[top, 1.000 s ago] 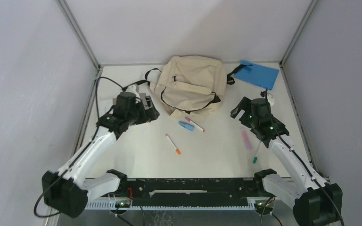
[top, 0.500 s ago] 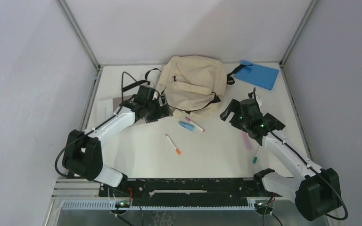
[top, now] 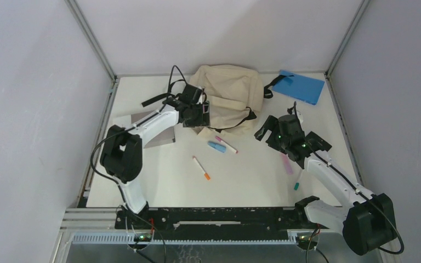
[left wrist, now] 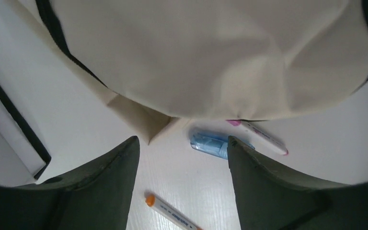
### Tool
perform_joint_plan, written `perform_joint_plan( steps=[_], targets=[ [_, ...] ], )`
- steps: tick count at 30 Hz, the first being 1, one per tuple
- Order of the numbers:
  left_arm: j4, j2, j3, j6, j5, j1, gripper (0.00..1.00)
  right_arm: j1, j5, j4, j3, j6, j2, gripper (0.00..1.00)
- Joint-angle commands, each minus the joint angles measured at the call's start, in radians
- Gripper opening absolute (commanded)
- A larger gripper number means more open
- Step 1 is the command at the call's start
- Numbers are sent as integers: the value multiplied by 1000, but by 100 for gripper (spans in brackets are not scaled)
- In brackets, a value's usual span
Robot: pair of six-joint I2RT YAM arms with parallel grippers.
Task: Pack the student bag
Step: Adjust the student bag at the center of the board.
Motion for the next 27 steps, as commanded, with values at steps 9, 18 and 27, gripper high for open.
perform_joint_plan(
  steps=[9, 18, 27],
  targets=[
    [112, 84, 0, 84, 104, 1, 53, -43, -20, -6, -1, -24, -70, 99],
    [148, 125, -32, 64, 131, 3, 53, -77, -125, 100, 1, -58, -103, 100],
    [192, 91, -94, 36, 135, 6, 11, -39, -102, 36, 268, -96, 227, 98]
  ],
)
